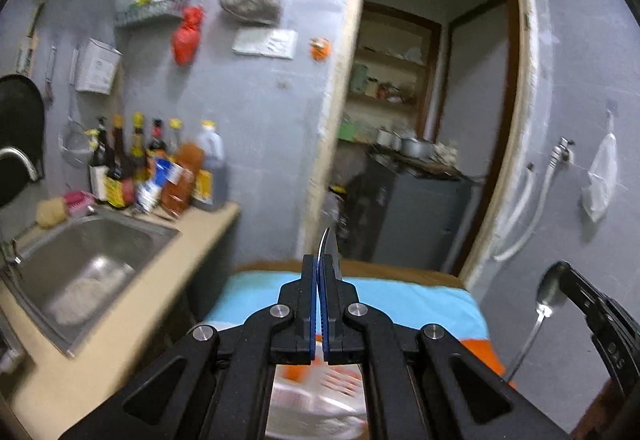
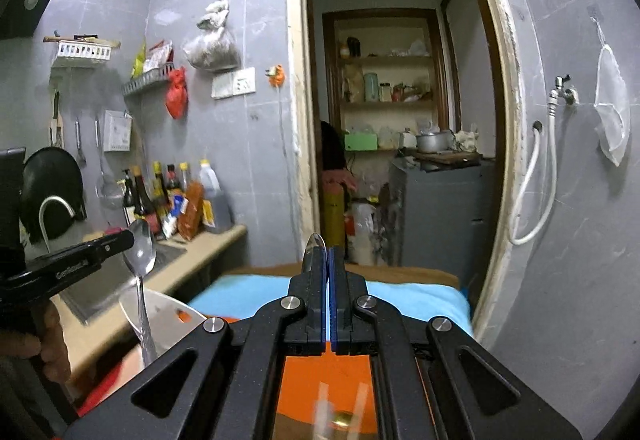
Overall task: Organize utensils
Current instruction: 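Lift the held fork and spoon and drop them into the white caddy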
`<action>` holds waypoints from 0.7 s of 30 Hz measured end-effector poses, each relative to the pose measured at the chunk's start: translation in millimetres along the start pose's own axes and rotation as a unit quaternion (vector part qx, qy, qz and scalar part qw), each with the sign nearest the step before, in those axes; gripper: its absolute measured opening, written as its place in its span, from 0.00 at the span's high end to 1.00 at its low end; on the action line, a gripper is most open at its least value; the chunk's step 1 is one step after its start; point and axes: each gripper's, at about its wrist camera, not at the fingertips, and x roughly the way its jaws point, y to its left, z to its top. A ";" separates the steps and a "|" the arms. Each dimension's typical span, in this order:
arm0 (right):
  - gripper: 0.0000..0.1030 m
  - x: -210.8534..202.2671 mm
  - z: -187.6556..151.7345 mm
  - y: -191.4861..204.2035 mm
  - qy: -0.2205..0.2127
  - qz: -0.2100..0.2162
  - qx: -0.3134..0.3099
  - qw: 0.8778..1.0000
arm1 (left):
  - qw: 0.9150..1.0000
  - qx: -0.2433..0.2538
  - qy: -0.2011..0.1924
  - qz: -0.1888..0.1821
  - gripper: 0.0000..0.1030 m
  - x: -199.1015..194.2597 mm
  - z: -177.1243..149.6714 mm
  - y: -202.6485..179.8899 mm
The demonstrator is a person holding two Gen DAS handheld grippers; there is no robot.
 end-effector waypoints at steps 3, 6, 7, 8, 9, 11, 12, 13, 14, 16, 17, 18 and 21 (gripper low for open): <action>0.98 12.4 -2.5 34.2 -0.012 -0.008 -0.011 1.000 | 0.999 -0.002 -0.020 0.025 0.98 10.1 13.4 32.7; 0.98 28.2 -7.0 65.5 -0.016 -0.019 -0.032 0.999 | 0.998 -0.003 -0.034 0.049 0.98 22.8 19.7 54.8; 0.98 29.2 -8.8 73.6 -0.017 -0.021 -0.039 0.999 | 0.998 -0.002 -0.040 0.057 0.98 28.1 21.0 61.1; 0.98 34.5 -11.3 83.0 -0.017 -0.026 -0.051 0.998 | 0.997 0.001 -0.046 0.064 0.98 33.4 21.3 65.7; 0.98 37.8 -13.3 91.1 -0.019 -0.033 -0.063 0.997 | 0.996 0.005 -0.049 0.070 0.98 36.9 21.0 67.9; 0.98 44.1 -18.1 103.8 -0.017 -0.041 -0.084 0.995 | 0.995 0.019 -0.055 0.081 0.98 47.1 18.6 70.6; 0.98 48.5 -20.9 107.7 -0.015 -0.045 -0.093 0.995 | 0.995 0.024 -0.056 0.082 0.98 51.9 16.6 70.8; 0.98 49.9 -22.0 109.5 -0.013 -0.048 -0.099 0.994 | 0.994 0.030 -0.057 0.084 0.98 54.2 14.1 70.2; 0.98 54.1 -22.9 112.0 -0.008 -0.050 -0.104 0.993 | 0.994 0.038 -0.058 0.088 0.98 57.7 10.0 68.4; 0.98 62.6 -29.8 115.1 0.005 -0.052 -0.110 0.993 | 0.992 0.054 -0.060 0.095 0.98 61.5 1.7 65.4; 0.98 65.6 -30.2 114.8 0.009 -0.052 -0.112 0.992 | 0.992 0.059 -0.058 0.093 0.98 62.3 -2.9 63.8; 0.98 67.8 -34.9 116.6 0.015 -0.052 -0.115 0.992 | 0.992 0.064 -0.052 0.092 0.98 64.6 -8.5 62.7; 0.98 73.7 -41.2 115.3 0.033 -0.039 -0.106 0.993 | 0.994 0.064 -0.031 0.079 0.97 65.8 -20.9 61.6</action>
